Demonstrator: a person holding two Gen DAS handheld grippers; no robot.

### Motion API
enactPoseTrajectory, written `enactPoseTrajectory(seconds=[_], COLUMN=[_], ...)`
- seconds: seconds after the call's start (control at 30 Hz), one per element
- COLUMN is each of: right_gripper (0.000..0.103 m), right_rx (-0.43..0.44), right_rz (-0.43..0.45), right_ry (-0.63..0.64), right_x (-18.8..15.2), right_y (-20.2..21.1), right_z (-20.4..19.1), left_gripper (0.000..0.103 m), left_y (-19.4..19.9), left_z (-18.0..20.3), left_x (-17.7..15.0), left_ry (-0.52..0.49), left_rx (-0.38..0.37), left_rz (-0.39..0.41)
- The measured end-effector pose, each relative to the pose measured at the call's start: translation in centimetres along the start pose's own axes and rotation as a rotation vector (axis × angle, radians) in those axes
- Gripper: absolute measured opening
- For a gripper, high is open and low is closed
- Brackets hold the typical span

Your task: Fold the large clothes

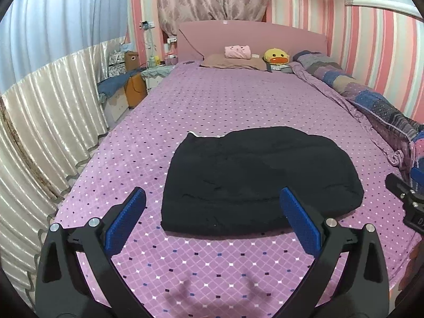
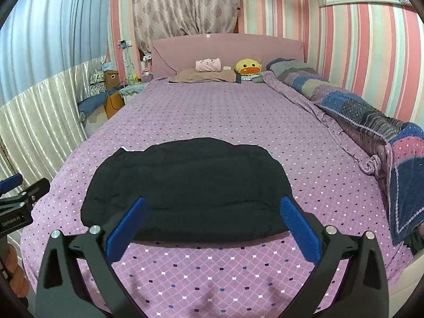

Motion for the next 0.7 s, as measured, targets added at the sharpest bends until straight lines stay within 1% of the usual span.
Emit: enactPoseTrajectory(seconds=[0.13,0.27,0.47,0.63,0.7], right_gripper=[0.101,0.101,0.101,0.101,0.101], right_rx=[-0.027,-0.024,-0.033,-0.033,-0.031], right_rz=[0.002,-0.002,-0.003,-0.009,-0.011], right_ry=[0.009,-0.009,0.0,0.006,0.001], right_x=[0.25,0.33,0.65,0.61,0.6], right_y=[0.33,0.45,0.4,0.28,0.26], right_z=[-0.13,0.07,0.05,-0.01,0.0], left_gripper=[0.1,0.1,0.1,0.1,0.1], left_y=[0.45,0.51,0.09,0.03,0.18], left_z=[0.3,0.52,0.78,0.67,0.76], left_x=[0.16,0.23,0.18,0.08,0.07], left_ry=[-0.006,-0.016,-0.024,-0.016,-0.015], left_rx=[0.001,-0.009,0.015,-0.003,-0.009], left_rz=[0.005,-0.001,-0.002,-0.018,-0.013])
Point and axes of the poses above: each gripper's, at about its wrist camera, not at the fingertips, and y roughly against the way its jaws point, z to its right, x to its top, the point moved 4 cm from there along -y, roughly the way its jaws point, and after that the axes turned 13 degrees about y, right-handed, at the moved point
